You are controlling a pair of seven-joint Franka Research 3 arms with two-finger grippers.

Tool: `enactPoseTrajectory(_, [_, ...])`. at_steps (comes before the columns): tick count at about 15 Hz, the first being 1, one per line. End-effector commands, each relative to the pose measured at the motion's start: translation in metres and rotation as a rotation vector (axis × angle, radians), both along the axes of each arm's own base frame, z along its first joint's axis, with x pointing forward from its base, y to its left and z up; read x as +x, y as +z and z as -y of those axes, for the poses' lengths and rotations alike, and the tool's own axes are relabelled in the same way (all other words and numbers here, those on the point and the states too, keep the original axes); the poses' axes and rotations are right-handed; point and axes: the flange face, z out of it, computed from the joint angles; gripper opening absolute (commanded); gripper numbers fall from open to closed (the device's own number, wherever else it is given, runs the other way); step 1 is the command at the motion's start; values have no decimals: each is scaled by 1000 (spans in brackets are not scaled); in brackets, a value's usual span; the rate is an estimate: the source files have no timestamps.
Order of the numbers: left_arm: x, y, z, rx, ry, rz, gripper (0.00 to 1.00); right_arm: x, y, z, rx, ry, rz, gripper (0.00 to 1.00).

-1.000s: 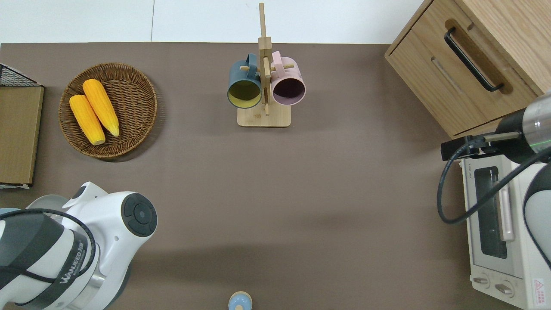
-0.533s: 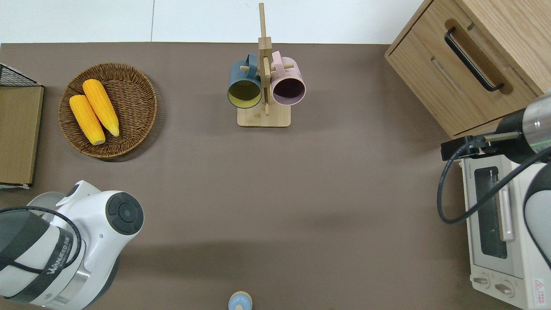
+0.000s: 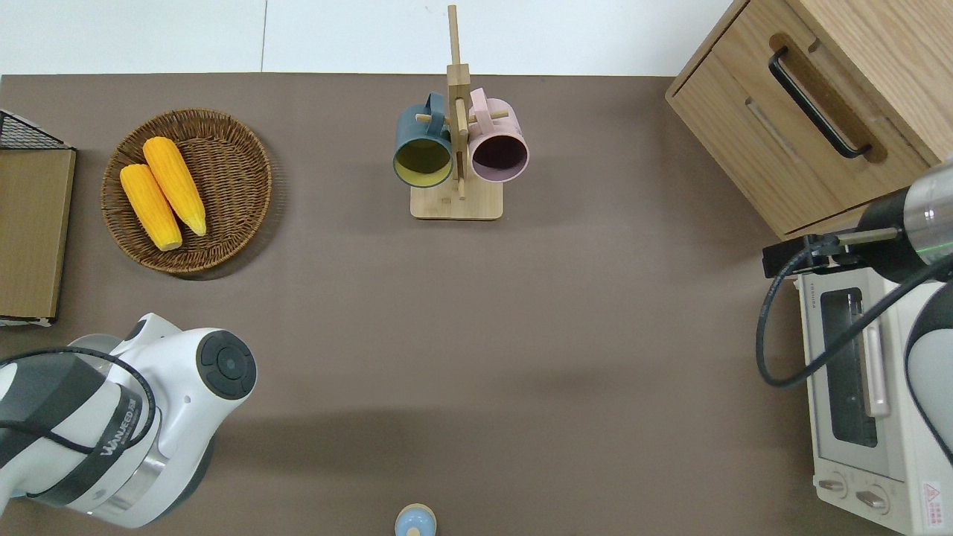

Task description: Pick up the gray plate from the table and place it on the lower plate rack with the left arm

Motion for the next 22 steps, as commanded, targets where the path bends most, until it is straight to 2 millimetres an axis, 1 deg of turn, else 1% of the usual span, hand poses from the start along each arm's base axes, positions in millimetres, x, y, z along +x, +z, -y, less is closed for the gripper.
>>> enactPoseTrajectory(1, [-5,-6,-2,23,-11,13,0,1,3,2,-2,-16,-5,983])
enactPoseTrajectory(2, [-6,-7,-1,23,-14,10,0,1,3,2,-1,-16,-4,983])
enactPoseTrajectory(3, [-6,-8,0,24,-16,8,82,1,3,2,-1,-16,-4,983])
enactPoseTrajectory(4, [-6,-8,0,24,-17,8,220,1,3,2,-2,-16,-5,983])
enactPoseTrajectory(5, [-6,-8,0,24,-17,8,424,1,3,2,-2,-16,-5,983])
enactPoseTrajectory(6, [-6,-8,0,25,-17,9,994,1,3,2,-1,-16,-4,983])
enactPoseTrajectory(16, [-5,-6,3,27,-19,16,1000,1,3,2,-1,-16,-4,983])
enactPoseTrajectory(18, [1,4,6,10,-17,26,1000,1,3,2,-2,-16,-5,983])
enactPoseTrajectory(19, [5,13,8,-3,-12,43,1000,1,3,2,-2,-16,-5,983])
enactPoseTrajectory(22, [19,39,22,-122,31,102,1000,1,3,2,-2,-17,-5,983])
